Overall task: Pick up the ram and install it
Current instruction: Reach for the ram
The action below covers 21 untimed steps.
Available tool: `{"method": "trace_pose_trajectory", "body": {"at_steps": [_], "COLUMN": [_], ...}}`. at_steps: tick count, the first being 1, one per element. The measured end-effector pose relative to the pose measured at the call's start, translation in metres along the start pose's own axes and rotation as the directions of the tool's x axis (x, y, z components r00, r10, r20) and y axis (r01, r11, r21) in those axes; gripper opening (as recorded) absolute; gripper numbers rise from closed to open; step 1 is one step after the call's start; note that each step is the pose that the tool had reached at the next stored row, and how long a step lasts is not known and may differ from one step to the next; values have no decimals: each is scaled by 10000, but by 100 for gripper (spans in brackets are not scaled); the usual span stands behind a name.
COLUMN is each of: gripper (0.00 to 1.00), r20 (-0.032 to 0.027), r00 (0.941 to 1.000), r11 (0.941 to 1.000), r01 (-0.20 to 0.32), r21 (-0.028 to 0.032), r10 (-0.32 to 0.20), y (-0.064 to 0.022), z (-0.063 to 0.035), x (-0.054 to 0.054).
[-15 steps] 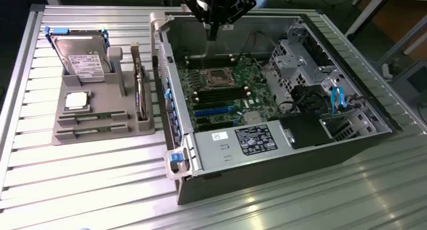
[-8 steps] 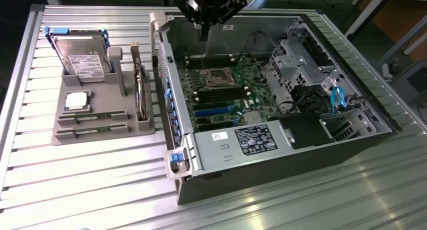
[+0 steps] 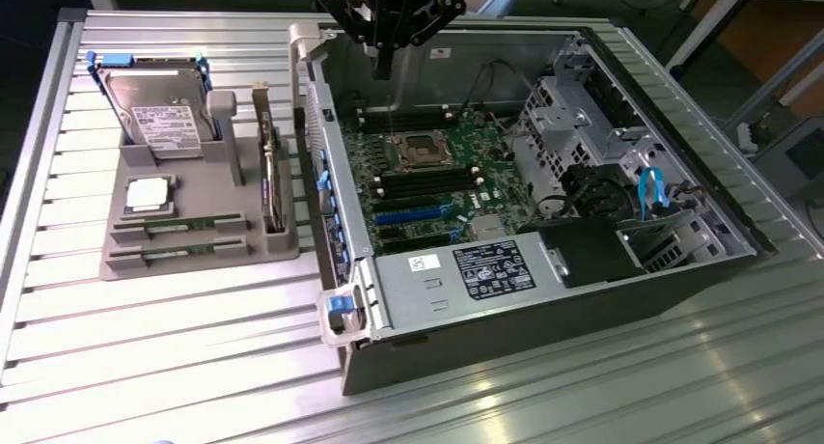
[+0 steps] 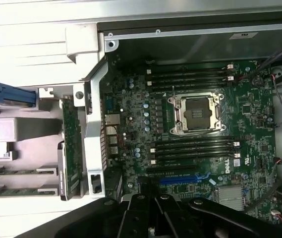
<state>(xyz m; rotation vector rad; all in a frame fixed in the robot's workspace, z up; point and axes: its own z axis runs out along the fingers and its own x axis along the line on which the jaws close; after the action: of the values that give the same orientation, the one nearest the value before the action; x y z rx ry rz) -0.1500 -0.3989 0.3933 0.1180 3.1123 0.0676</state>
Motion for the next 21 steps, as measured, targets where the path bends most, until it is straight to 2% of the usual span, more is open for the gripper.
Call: {"method": "trace_pose_trajectory", "body": {"at_steps": [3, 21], "gripper": [9, 9], "r20": [-1, 0], "r00": [10000, 10000], "r11": [10000, 10000], "r01": [0, 0], "r21": [0, 0], "r10": [0, 0], "y": [-5, -12], "z": [-2, -4], "x": [59, 152]}}
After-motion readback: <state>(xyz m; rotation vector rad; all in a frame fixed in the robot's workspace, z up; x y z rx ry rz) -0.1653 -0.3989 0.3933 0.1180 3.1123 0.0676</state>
